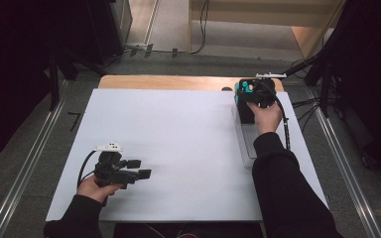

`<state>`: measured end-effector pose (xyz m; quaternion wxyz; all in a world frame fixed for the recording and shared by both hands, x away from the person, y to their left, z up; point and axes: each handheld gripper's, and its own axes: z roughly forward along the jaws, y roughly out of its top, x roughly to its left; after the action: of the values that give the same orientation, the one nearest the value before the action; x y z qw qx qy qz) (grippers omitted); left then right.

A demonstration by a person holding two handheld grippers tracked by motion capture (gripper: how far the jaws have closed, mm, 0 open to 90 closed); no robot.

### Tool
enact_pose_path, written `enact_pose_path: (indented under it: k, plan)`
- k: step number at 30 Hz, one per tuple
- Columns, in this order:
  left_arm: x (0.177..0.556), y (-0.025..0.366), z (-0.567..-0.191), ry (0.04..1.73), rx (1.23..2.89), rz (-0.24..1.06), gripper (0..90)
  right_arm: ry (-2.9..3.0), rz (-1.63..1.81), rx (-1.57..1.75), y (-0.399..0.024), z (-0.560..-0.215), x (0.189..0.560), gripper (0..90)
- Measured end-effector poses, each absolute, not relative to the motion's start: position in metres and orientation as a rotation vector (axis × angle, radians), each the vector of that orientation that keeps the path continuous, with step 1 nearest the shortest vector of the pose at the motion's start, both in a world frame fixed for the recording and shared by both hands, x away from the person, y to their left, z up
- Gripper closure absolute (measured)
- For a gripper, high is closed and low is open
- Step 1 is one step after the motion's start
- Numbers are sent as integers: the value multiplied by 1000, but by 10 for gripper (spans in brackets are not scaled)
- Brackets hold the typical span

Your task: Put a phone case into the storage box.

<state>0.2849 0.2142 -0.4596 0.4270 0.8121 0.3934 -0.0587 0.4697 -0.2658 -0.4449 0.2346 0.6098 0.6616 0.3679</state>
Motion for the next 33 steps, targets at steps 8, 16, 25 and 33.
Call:
enact_pose_path:
  k: [8, 16, 25, 33]
  plan:
    - [287, 218, -459, 992, 2019, -140, 303, 1808, 963, 1650, -259, -443, 479, 129]
    - [286, 215, -460, 983, 2034, -147, 303, 1813, 988, 1645, -261, -446, 481, 119]
    - [286, 215, -459, 983, 2028, -146, 303, 1833, 994, 1652, -262, -449, 483, 79]
    - [286, 216, -460, 987, 2028, -149, 303, 1858, 992, 1652, -263, -446, 480, 4]
